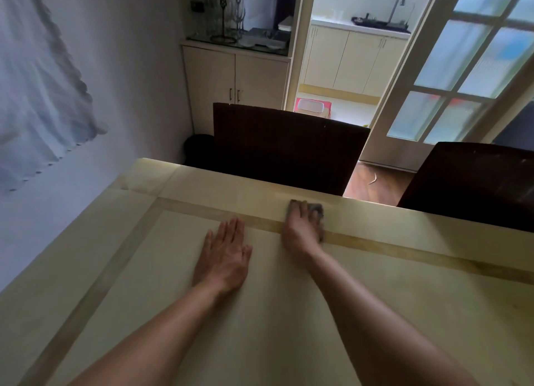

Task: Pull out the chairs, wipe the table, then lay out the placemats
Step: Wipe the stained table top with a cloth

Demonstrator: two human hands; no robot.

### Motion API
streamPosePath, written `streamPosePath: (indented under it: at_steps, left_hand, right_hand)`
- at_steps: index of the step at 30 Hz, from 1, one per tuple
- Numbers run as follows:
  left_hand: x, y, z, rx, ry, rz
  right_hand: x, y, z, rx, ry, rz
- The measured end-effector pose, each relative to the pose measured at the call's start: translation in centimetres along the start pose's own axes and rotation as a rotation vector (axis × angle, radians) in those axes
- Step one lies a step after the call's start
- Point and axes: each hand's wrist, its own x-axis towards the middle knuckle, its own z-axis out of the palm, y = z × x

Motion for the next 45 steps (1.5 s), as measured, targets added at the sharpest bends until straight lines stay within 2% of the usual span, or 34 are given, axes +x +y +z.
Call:
streamPosePath:
  at_steps: [6,13,19,26,35,41,45]
  left_hand:
    - [0.3,-0.8,-0.1,0.053,-0.021,0.036]
    - [0.5,-1.0,0.0,0.045,-0.017,0.037]
    - [0.4,-0.5,-0.5,0.064,-0.059,0.003]
    - [0.3,-0.1,-0.7,0.064,-0.096,-0.019]
    - [0.1,0.1,-0.8,0.053,-0.076,-0.022]
    - [-0.3,0.5,-0.8,0.088,-0.093,-0.035]
    - [-0.1,1.3,-1.1,0.12,-0.103,-0.061]
  right_hand:
    - [2.8,-8.1,1.6,0.015,-0.217,-0.257]
    - [5.6,-8.2,1.5,-0.034,-0.173,-0.249]
    - [6.4,-2.1,0.1,-0.054,-0.091,-0.128]
    - [5.7,10.2,-4.4,-0.085,-0.008,0.082]
    - [3.7,21.4,-8.3,-0.146,0.003,0.301]
    - [2.4,23.2,-9.0,-0.082,-0.022,0.38]
    - [1.1,21.3,-8.2,-0.097,-0.037,0.28]
